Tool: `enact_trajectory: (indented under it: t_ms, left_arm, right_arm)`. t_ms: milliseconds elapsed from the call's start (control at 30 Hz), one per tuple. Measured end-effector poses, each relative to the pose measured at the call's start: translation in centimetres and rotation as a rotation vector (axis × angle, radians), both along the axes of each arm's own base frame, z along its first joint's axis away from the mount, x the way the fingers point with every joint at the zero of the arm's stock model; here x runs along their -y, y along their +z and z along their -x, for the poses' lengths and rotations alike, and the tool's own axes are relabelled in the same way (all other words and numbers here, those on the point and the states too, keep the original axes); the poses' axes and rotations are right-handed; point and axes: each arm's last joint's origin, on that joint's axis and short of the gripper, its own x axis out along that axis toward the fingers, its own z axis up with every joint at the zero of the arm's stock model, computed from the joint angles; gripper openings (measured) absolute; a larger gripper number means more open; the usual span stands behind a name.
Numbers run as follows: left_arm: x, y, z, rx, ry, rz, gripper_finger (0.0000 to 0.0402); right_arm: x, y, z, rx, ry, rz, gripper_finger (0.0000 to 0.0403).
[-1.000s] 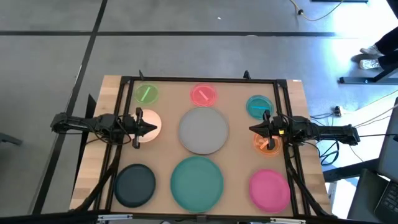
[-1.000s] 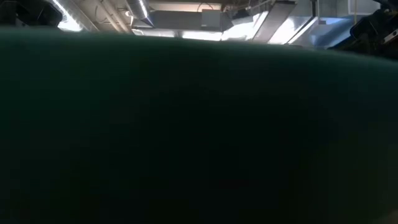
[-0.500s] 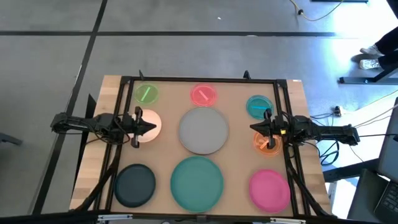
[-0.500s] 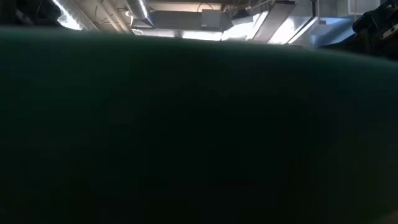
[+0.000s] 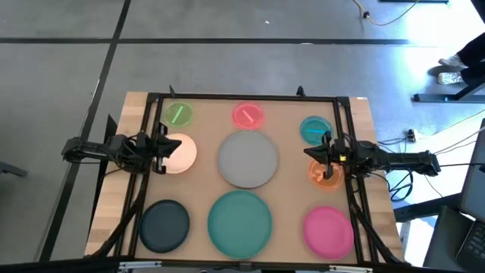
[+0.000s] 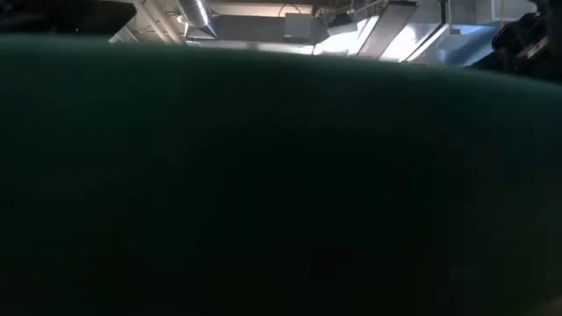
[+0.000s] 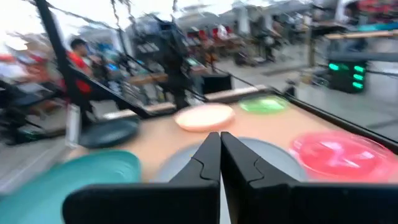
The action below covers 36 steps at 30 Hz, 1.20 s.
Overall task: Stack plastic plates
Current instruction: Stack the green plate on top of the gray plate
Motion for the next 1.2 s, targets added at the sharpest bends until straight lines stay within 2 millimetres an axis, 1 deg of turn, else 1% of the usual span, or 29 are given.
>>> enact_trajectory:
  t_ms: [67,200,300,400,500,567,700,867,967,1067,1133,1200]
  left_arm:
    - [0.0,0.3,0.1,0.024,-0.004,-0.023,0.0005]
    - [0.3,0.5,0.2,0.051,-0.056,-0.145,0.0005]
    - [0.5,0.8,0.2,0.07,-0.081,-0.266,0.0005]
    - [0.7,1.1,0.4,0.092,-0.1,-0.325,0.0005]
    - [0.6,1.2,0.4,0.101,-0.084,-0.336,0.0005]
    - [0.6,1.4,0.5,0.12,-0.084,-0.32,0.0005]
    - [0.6,1.2,0.4,0.107,-0.15,-0.205,0.0005]
    - [0.7,0.2,-0.3,-0.005,-0.201,-0.047,0.0005]
    - [0.6,-0.5,-0.9,-0.087,-0.164,0.019,0.0004]
    - [0.7,-0.9,-1.6,-0.145,-0.135,0.035,0.0004]
    - [0.7,-1.0,-1.8,-0.159,-0.122,0.038,0.0004]
    - [0.7,-1.0,-2.0,-0.163,-0.109,0.019,0.0004]
  right_arm:
    - [0.0,-0.1,-0.4,-0.019,-0.003,0.023,0.0001]
    - [0.0,0.4,-1.4,0.015,-0.002,0.056,0.0001]
    - [-0.1,0.2,-2.5,-0.049,0.026,0.031,0.0001]
    - [-0.5,0.6,-4.2,-0.151,0.051,0.015,0.0001]
    - [-1.7,1.1,-6.5,-0.251,0.104,0.028,0.0001]
    - [-2.8,1.3,-8.2,-0.314,0.134,0.047,0.0001]
    - [-5.3,1.5,-11.8,-0.451,0.168,0.109,0.0001]
    - [-7.8,1.7,-16.1,-0.567,0.245,0.136,0.0001]
    - [-8.6,1.4,-18.2,-0.645,0.271,0.131,0.0001]
    - [-9.0,1.3,-20.1,-0.682,0.184,0.093,0.0006]
    - [-9.2,1.0,-21.0,-0.711,0.162,0.08,0.0019]
    - [-9.5,0.4,-21.7,-0.741,0.165,0.073,0.0041]
